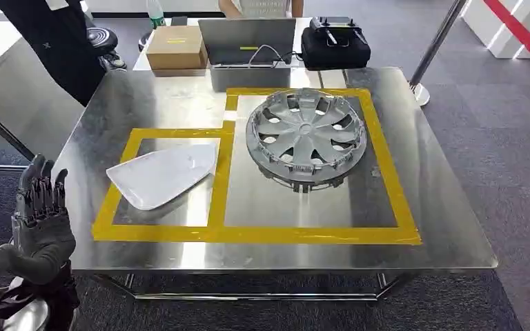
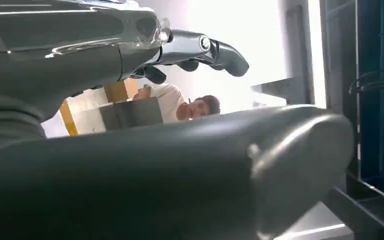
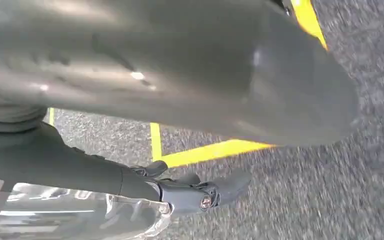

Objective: Take the parts from the cabinet and place them on the table.

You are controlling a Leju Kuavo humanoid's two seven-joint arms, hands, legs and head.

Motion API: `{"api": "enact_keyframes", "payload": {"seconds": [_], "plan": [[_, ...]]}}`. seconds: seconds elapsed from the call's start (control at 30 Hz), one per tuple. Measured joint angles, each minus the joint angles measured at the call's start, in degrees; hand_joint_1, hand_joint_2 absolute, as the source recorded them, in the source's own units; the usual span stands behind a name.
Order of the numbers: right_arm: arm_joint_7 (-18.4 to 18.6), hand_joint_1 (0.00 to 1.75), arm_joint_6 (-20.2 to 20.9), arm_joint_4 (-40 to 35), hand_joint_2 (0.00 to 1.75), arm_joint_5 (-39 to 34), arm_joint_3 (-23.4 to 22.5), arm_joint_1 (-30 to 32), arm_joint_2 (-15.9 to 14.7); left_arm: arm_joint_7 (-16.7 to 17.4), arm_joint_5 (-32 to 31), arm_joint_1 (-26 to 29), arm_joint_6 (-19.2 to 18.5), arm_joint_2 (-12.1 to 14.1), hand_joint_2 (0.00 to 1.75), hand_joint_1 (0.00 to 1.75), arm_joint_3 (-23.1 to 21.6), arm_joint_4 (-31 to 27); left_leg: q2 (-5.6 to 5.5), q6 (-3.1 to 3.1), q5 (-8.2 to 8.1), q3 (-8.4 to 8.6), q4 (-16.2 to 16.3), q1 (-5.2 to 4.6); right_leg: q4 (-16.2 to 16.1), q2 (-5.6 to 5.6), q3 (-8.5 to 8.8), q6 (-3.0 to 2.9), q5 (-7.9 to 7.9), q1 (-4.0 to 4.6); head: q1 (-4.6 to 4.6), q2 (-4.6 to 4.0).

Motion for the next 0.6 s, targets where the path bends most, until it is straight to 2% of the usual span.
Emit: {"api": "enact_keyframes", "payload": {"seconds": [0.03, 0.07, 0.1, 0.13, 0.17, 0.2, 0.23, 0.27, 0.3, 0.33, 0.37, 0.47, 0.5, 0.53, 0.57, 0.6], "plan": [[0.0, 0.0, 0.0, 0.0, 0.0, 0.0, 0.0, 0.0, 0.1, 0.0, 0.0, -0.1, -0.3, 0.0, 0.0, 0.0, -0.3, 0.2, 0.09, 0.21, 0.69, -0.55, 0.0, -0.08, 0.9, 0.05, -0.59, 0.22, -2.0, -0.02, 0.11, 0.0], [0.0, 0.0, 0.0, 0.0, 0.0, 0.0, 0.0, 0.1, 0.0, 0.0, -0.1, 0.0, -0.4, 0.0, 0.0, 0.0, -0.5, 0.3, 0.14, 0.74, 1.31, -1.35, 0.0, -0.06, 3.4, 0.06, -1.27, 0.45, -5.84, -0.02, 0.29, 0.0], [0.0, 0.0, 0.0, 0.0, 0.0, 0.0, 0.0, 0.1, 0.0, 0.0, -0.1, 0.1, -0.5, 0.0, 0.0, 0.0, -0.7, 0.6, 0.19, 0.77, 1.96, -2.09, 0.0, -0.07, 7.6, 0.07, -2.23, 0.71, -9.58, -0.02, 0.33, 0.0], [0.0, 0.0, 0.0, 0.0, 0.0, 0.0, 0.0, 0.1, -0.1, 0.0, -0.1, 0.2, -0.7, 0.0, 0.0, 0.0, -0.9, 1.0, 0.21, 0.8, 2.58, -2.91, 0.1, -0.12, 12.2, 0.07, -3.27, 0.97, -12.31, 0.02, 0.26, -0.02], [0.0, 0.0, 0.0, 0.0, 0.0, 0.0, 0.0, 0.1, -0.1, 0.0, -0.2, 0.3, -0.9, 0.0, 0.0, 0.0, -1.2, 1.4, 0.28, 0.76, 3.23, -3.69, 0.2, -0.15, 15.8, 0.06, -3.71, 1.14, -13.27, 0.02, 0.35, 0.0], [0.1, 0.0, 0.0, 0.0, 0.0, 0.0, 0.0, 0.1, -0.1, 0.0, -0.3, 0.5, -0.9, 0.0, 0.0, 0.0, -1.4, 1.8, 0.36, 0.71, 3.78, -4.18, 0.2, -0.15, 17.2, 0.06, -3.27, 1.17, -12.55, 0.01, 0.28, 0.0], [0.2, 0.0, 0.0, 0.0, 0.0, 0.0, 0.0, 0.1, 0.0, 0.0, -0.4, 0.7, -0.8, 0.0, 0.0, 0.0, -1.5, 2.1, 0.44, 0.62, 4.27, -4.83, 0.3, -0.14, 16.3, 0.06, -1.72, 1.13, -10.8, 0.0, 0.35, 0.0], [0.3, 0.0, 0.0, 0.0, 0.0, 0.0, 0.0, 0.1, 0.0, 0.0, -0.5, 0.9, -0.5, 0.0, 0.0, 0.0, -1.6, 2.3, 0.47, 0.45, 4.74, -5.55, 0.6, -0.12, 12.9, 0.05, 1.09, 1.05, -8.61, -0.03, 0.33, 0.0], [0.4, 0.0, 0.0, 0.0, 0.0, 0.1, 0.0, 0.1, -0.1, 0.0, -0.7, 1.0, -0.4, 0.0, 0.0, 0.0, -1.7, 2.6, 0.47, 0.18, 5.02, -6.22, 1.0, -0.08, 7.2, 0.06, 5.13, 0.92, -7.11, -0.03, 0.35, 0.0], [0.5, 0.0, 0.0, 0.0, 0.0, 0.2, 0.0, 0.0, -0.1, 0.0, -0.9, 1.1, -0.3, 0.0, 0.0, 0.0, -1.8, 2.8, 0.47, -0.07, 5.19, -6.68, 1.5, -0.07, 2.0, 0.07, 8.78, 0.8, -7.31, -0.04, 0.37, 0.0], [0.5, 0.0, 0.2, 0.0, 0.0, 0.2, 0.0, 0.0, -0.1, 0.0, -1.0, 1.2, -0.2, 0.0, 0.0, 0.0, -1.8, 2.9, 0.45, -0.35, 5.33, -7.35, 2.1, -0.42, -1.6, 0.14, 10.78, 0.5, -8.56, 0.17, 0.35, 0.0], [0.5, 0.0, 0.5, 0.0, 0.0, 0.5, 0.0, 0.0, 0.0, 0.7, -0.7, 2.3, 0.6, 0.2, 0.0, 0.0, -2.4, 3.5, 0.49, -1.37, 6.52, -7.83, 2.1, -0.34, -1.7, 0.18, 9.9, -0.69, -8.63, 0.52, 0.2, 0.0], [0.3, 0.0, 0.6, 0.0, 0.0, 0.5, 0.0, 0.1, 0.0, 1.4, -0.5, 2.9, 0.8, 0.6, 0.0, 0.0, -2.8, 3.5, 0.45, -1.7, 6.81, -8.0, 2.2, -0.32, -2.1, 0.07, 9.12, -1.56, -7.99, 0.15, 0.35, 0.0], [0.0, 0.0, 0.8, 0.0, 0.0, 0.6, 0.0, -0.1, 0.1, 0.9, -0.9, 3.5, 0.9, 0.9, 0.0, 0.0, -3.1, 3.6, 0.16, -2.06, 5.13, -8.56, 2.9, -0.14, -2.0, -0.14, 8.68, -2.18, -7.49, 0.06, 0.26, 0.0], [-0.1, 0.0, 1.0, 0.0, 0.0, 0.6, 0.0, -0.3, 0.1, 0.6, -1.6, 3.9, 0.9, 1.1, 0.0, 0.0, -3.2, 4.1, 0.03, -2.37, 1.82, -9.39, 5.3, -0.07, -2.0, -0.16, 7.99, -2.69, -6.91, 0.05, -0.11, -0.02], [-0.4, 0.0, 1.1, 0.0, 0.0, 0.5, 0.0, -0.4, 0.1, 0.5, -2.0, 4.3, 0.8, 1.3, 0.0, 0.0, -3.3, 4.8, 0.01, -2.65, -1.54, -10.5, 9.0, 0.09, -2.0, -0.19, 7.26, -2.75, -6.33, 0.05, -0.28, 0.0]]}}
